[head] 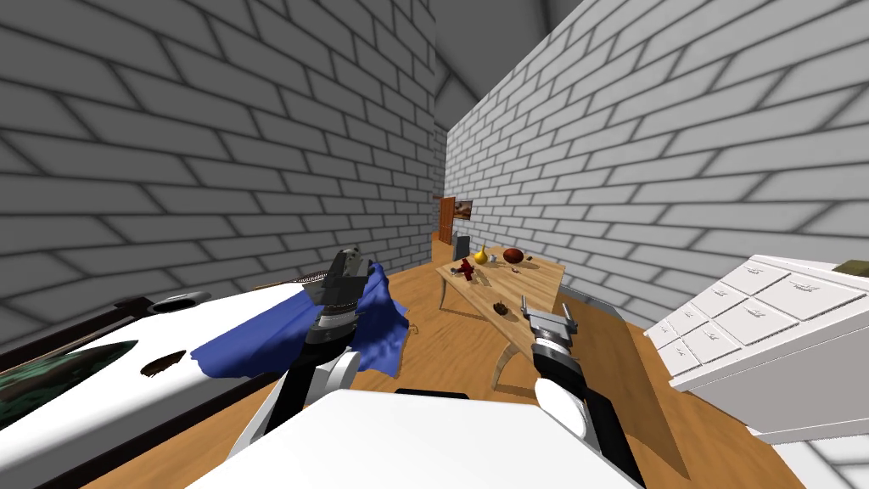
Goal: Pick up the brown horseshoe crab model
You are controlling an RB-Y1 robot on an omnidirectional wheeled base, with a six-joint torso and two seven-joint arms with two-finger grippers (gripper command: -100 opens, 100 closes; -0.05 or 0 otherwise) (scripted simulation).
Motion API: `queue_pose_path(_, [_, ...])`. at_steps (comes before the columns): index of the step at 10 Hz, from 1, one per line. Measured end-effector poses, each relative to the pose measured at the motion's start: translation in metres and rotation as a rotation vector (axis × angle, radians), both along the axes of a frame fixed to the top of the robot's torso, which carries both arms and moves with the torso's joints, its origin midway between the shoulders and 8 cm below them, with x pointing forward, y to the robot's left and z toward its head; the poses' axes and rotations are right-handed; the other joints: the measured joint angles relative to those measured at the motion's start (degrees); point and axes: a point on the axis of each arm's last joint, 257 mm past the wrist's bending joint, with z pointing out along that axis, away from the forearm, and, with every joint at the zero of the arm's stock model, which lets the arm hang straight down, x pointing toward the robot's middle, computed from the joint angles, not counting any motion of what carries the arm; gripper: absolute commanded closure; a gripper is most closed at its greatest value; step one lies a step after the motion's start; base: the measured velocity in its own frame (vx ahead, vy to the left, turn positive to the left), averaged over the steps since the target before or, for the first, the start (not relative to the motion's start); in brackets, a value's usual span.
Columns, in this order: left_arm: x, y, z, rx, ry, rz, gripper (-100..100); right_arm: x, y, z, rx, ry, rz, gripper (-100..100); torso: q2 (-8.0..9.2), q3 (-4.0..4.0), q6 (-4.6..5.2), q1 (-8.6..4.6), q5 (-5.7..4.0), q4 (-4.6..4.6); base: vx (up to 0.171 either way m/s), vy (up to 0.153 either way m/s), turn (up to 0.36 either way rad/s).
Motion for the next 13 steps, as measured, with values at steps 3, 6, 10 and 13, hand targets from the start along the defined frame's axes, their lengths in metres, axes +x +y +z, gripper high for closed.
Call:
queue_pose_path(3, [0.0, 0.0, 0.0, 0.0, 0.0, 0.0, 0, -0.001, -0.013, -0.017, 0.106, -0.013, -0.012, -100, -0.02, -0.01, 0.0, -0.04, -0.01, 0.0, -0.003, 0.002, 0.039])
queue_pose_path(6, [0.0, 0.0, 0.0, 0.0, 0.0, 0.0, 0, -0.003, -0.021, -0.03, 0.194, -0.023, -0.022, -100, -0.03, -0.02, -0.01, -0.05, -0.01, -0.01, 0.001, -0.003, 0.042])
queue_pose_path(10, [0.0, 0.0, 0.0, 0.0, 0.0, 0.0, 0, -0.006, -0.034, -0.054, 0.334, -0.044, -0.047, -100, -0.05, -0.03, 0.0, -0.09, -0.02, -0.01, 0.004, -0.007, 0.03])
queue_pose_path(13, [0.0, 0.0, 0.0, 0.0, 0.0, 0.0, 0, -0.01, -0.041, -0.07, 0.42, -0.052, -0.062, -100, -0.05, -0.03, -0.01, -0.08, -0.02, -0.01, 0.006, -0.011, 0.04])
